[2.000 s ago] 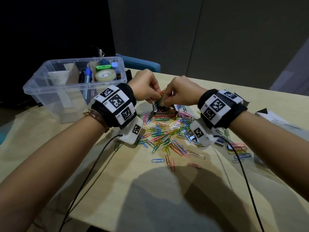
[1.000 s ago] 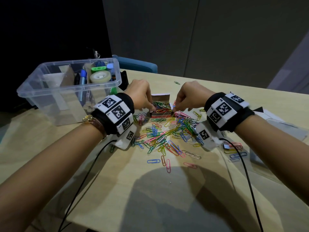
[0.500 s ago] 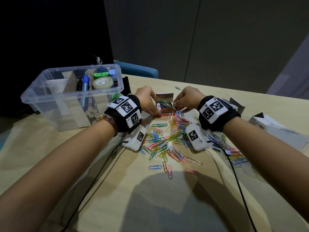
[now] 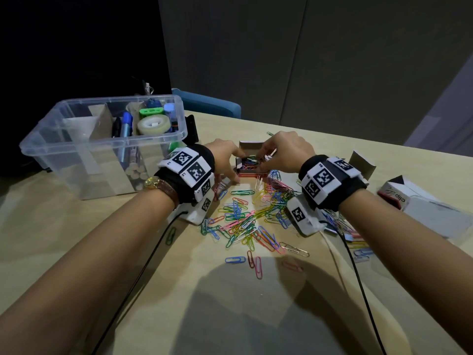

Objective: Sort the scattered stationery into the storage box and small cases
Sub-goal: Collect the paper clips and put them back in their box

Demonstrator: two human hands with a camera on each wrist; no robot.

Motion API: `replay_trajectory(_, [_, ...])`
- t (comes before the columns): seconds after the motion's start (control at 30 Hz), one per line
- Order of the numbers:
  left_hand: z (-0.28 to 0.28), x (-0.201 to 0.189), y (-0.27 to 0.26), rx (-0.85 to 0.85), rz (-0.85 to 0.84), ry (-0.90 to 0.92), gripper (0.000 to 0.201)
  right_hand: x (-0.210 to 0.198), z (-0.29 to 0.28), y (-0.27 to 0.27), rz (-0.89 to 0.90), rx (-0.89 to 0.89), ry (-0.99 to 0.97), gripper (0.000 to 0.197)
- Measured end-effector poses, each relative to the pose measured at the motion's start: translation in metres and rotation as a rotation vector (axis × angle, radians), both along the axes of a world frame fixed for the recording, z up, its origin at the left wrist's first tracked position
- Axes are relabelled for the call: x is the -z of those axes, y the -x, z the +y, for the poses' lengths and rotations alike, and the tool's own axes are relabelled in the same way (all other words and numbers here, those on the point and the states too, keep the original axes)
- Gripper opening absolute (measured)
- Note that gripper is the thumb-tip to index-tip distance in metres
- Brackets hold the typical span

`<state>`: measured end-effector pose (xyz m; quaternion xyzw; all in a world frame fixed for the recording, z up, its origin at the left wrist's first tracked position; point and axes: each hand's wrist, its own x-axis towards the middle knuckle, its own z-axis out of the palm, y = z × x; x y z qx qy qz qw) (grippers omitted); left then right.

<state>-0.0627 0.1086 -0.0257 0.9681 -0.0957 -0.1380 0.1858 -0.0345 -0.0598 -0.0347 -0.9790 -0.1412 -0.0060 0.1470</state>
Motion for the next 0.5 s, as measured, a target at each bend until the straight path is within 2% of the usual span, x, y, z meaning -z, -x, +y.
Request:
replay_trajectory(0.07, [0.003, 0.0, -0.003, -0.005, 0.02, 0.024, 0.077, 0.001, 0.001, 0.0, -0.005, 0.0, 0.038, 0.024])
replay_trajectory(0.23, [0.016, -0.001, -0.01, -0.044, 0.086, 0.183, 0.082, -0.004, -0.005, -0.003, 0.017, 0.015, -0.035, 0.01])
replay_trajectory(0.4, [0.021, 0.0, -0.013, -0.071, 0.112, 0.35, 0.055, -0.031, -0.022, 0.005, 0.121, -0.044, -0.187, 0.006])
replay_trajectory(0.5, [0.018, 0.006, -0.015, -0.117, 0.052, 0.415, 0.047, -0.034, -0.027, 0.007, 0.283, -0.043, -0.213, 0.016])
